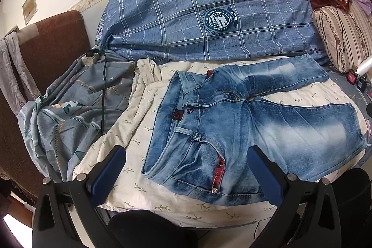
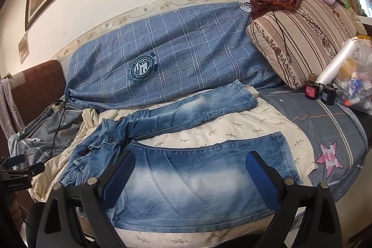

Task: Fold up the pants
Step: 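Move both grippers open toward the jeans waistband and leg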

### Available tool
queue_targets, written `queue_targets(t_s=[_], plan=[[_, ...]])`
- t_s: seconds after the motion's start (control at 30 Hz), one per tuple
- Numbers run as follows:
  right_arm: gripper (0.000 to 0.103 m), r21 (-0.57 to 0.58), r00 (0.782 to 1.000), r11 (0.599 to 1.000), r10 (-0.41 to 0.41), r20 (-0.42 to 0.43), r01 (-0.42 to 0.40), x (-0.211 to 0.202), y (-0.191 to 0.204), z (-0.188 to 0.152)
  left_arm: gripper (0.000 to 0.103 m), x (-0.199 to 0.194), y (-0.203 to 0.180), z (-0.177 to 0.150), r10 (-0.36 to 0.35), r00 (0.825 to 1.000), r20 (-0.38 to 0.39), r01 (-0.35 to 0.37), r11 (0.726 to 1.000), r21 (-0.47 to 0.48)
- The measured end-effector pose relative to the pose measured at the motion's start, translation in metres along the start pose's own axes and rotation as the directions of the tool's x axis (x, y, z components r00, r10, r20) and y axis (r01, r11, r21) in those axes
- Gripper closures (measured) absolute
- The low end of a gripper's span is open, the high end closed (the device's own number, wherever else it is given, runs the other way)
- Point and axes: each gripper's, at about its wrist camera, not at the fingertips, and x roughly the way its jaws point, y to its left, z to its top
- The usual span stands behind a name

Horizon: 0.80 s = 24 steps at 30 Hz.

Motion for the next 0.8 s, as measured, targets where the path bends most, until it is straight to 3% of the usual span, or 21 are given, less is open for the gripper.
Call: queue_targets(t_s=[0.8], plan=[[0.005, -0.009, 0.999, 1.000, 0.005, -0.041, -0.005, 0.017, 0.006, -0.004, 0.000, 0.016, 0.011, 0.002, -0.004, 1.000, -0.027, 0.003, 0.999, -0.049]])
